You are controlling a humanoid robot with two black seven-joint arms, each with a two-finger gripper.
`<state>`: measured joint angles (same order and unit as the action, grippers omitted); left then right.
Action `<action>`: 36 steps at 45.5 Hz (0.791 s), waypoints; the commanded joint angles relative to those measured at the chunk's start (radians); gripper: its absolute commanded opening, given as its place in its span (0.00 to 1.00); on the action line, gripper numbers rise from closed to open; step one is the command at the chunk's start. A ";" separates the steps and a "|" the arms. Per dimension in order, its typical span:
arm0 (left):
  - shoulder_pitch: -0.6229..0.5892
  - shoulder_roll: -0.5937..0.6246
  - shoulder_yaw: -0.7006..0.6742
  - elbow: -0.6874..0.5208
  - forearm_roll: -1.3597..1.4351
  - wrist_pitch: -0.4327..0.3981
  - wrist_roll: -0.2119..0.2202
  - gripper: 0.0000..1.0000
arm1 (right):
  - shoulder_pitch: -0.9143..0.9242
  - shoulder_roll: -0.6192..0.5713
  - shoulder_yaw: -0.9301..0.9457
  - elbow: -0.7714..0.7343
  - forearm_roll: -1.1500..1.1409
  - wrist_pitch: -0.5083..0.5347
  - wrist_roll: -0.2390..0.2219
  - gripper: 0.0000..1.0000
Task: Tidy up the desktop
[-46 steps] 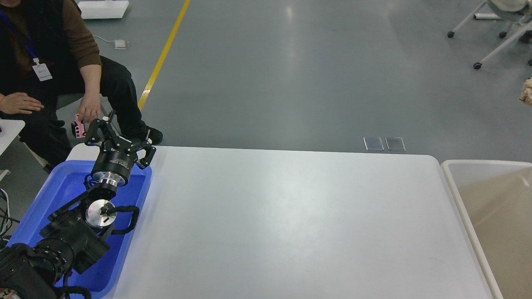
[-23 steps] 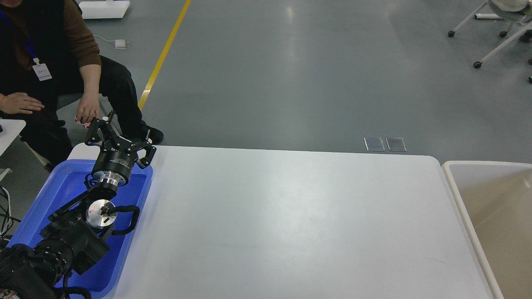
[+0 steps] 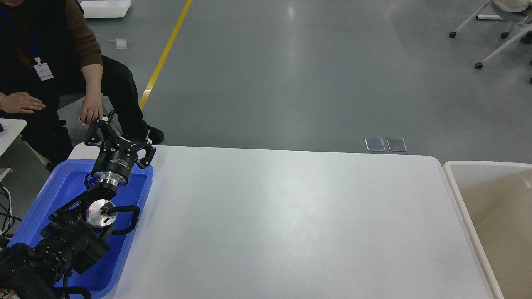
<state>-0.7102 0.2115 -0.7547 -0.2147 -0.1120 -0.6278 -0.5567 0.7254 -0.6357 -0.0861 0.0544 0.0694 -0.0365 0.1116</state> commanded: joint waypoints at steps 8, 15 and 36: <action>0.001 0.000 0.000 0.000 0.000 0.000 0.000 1.00 | -0.050 0.077 0.003 -0.004 0.001 -0.025 -0.006 0.00; 0.000 0.000 0.000 0.000 0.000 0.000 0.001 1.00 | -0.063 0.094 0.003 -0.004 -0.002 -0.025 -0.004 0.05; 0.000 0.000 0.000 0.000 0.000 0.000 0.000 1.00 | -0.066 0.149 0.003 -0.073 -0.007 -0.031 -0.003 1.00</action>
<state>-0.7102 0.2116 -0.7547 -0.2148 -0.1120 -0.6277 -0.5568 0.6623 -0.5150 -0.0838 0.0079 0.0637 -0.0720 0.1122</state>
